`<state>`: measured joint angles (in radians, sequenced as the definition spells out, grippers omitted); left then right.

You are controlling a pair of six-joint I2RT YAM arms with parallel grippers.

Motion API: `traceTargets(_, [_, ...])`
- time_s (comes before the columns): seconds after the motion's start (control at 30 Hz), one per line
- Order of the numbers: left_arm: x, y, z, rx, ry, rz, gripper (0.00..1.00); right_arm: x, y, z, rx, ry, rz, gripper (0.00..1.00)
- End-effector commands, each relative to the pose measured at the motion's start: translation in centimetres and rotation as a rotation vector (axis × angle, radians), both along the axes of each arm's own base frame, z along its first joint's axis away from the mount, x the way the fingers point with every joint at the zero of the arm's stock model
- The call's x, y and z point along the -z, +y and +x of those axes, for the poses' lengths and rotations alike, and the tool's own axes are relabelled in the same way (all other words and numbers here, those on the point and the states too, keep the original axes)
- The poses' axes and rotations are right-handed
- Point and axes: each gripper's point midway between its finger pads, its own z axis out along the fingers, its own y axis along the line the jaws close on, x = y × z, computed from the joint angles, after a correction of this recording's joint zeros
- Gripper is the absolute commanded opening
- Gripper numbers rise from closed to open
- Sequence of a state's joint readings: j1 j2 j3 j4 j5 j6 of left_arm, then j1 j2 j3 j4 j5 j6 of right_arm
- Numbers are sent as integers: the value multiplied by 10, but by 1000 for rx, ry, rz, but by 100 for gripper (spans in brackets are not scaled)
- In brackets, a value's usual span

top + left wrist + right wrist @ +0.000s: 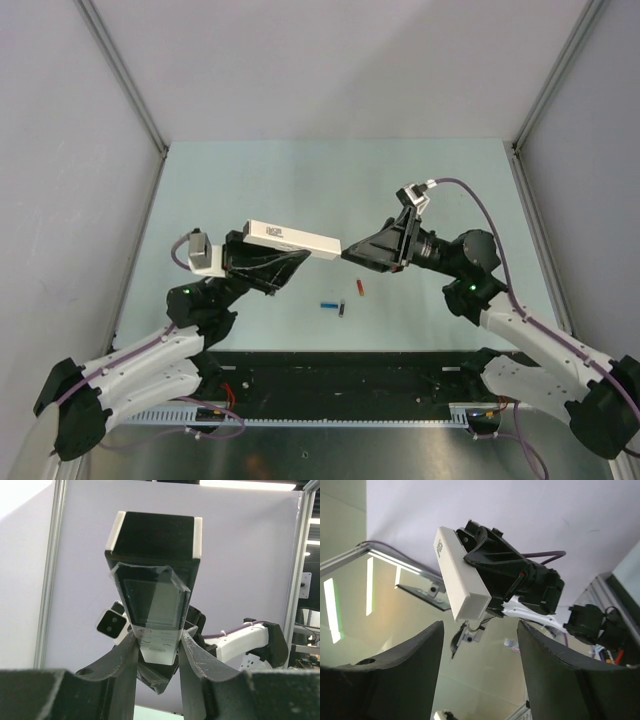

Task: Load the batteries into the remote control
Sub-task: Remove the battery cover from the remote control.

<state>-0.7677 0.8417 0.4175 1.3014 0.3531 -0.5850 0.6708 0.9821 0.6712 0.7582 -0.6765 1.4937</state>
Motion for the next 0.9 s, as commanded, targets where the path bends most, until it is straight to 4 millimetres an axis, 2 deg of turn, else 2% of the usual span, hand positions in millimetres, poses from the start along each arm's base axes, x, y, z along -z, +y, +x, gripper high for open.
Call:
traceTargets(0.0, [-50,52,-50,-1,-256,-267,0,-1,-9,-3,68,-130,-119,66])
traceTargets(0.03, [-48,53,-49,-1,-248,-267,0,7,-10,1,97,-150,-189,67])
traceTargets(0.13, [-42,52,-46,9,-213,-266,0,14,-17,6,169,-177,-304,68])
traceTargets(0.2, [-38,51,-40,30,-165,-263,0,20,-23,13,235,-254,-378,68])
traceTargets(0.23, [-34,50,-38,42,-144,-258,0,30,-27,14,246,-247,-436,68])
traceTargets(0.27, [-30,45,-35,87,-100,-247,0,25,-31,16,277,-309,-459,68])
traceTargets(0.33, [-27,42,-31,148,-40,-237,0,33,-39,22,328,-320,-529,68])
traceTargets(0.37, [-23,38,-26,167,-11,-217,0,28,-43,25,361,-361,-547,68])
traceTargets(0.47, [-14,27,-19,269,74,-166,0,31,-51,26,386,-379,-591,66])
traceTargets(0.63, [-8,9,-13,436,175,-65,0,27,-51,17,348,-430,-595,66])
traceTargets(0.7, [-4,1,-12,469,187,-23,0,20,-49,11,316,-456,-587,66])
traceTargets(0.87, [-6,-2,-13,488,178,-2,0,28,-54,9,312,-484,-638,66])
